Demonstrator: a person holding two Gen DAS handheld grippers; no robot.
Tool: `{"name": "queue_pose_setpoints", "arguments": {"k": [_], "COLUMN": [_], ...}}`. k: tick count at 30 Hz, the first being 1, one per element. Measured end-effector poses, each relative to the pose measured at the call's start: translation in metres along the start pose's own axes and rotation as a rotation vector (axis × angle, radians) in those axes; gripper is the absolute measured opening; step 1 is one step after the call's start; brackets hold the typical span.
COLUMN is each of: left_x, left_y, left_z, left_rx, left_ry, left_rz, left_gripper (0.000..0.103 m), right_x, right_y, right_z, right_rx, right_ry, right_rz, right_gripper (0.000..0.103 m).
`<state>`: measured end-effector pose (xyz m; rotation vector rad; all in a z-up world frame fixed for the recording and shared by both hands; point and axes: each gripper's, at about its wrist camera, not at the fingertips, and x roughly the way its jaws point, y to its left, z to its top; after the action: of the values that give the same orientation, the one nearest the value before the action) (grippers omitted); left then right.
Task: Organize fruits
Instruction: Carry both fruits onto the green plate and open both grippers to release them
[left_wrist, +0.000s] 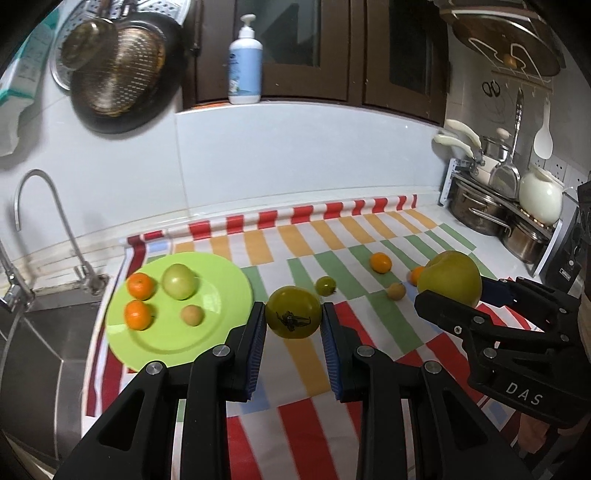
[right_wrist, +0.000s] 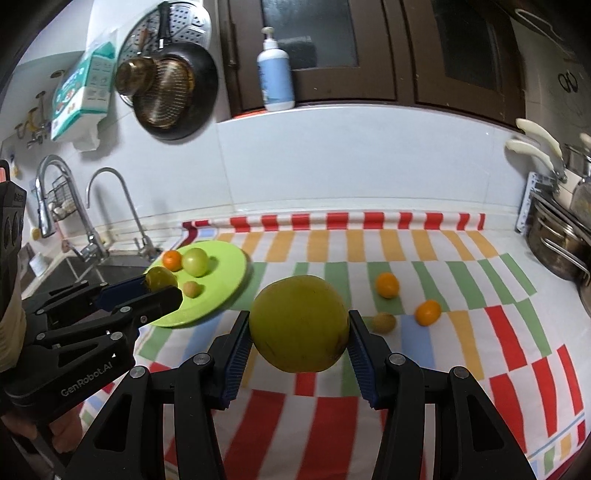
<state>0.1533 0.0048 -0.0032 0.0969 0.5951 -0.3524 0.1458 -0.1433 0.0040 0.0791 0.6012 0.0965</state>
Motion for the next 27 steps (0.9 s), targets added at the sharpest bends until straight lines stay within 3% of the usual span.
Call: {"name": "queue_pose_setpoints", "arguments": {"k": [15,27], "left_x": [-0.025,-0.015], "left_y": [0.047,0.081], "left_z": [-0.002,0.007], "left_rx": [-0.024,-0.063], "left_ry": [-0.022,-0.028], "left_rz": [0.07,0.113], "left_gripper": [0.03,0.03], "right_x": [0.009,0.032], "right_y": [0.053,0.082], "right_z": [0.011,0.035], "right_rx": [-0.038,-0.096], "right_ry": [-0.039,-0.062], "right_rz": [0.058,0.117], "right_gripper": [0.051,0.051]}}
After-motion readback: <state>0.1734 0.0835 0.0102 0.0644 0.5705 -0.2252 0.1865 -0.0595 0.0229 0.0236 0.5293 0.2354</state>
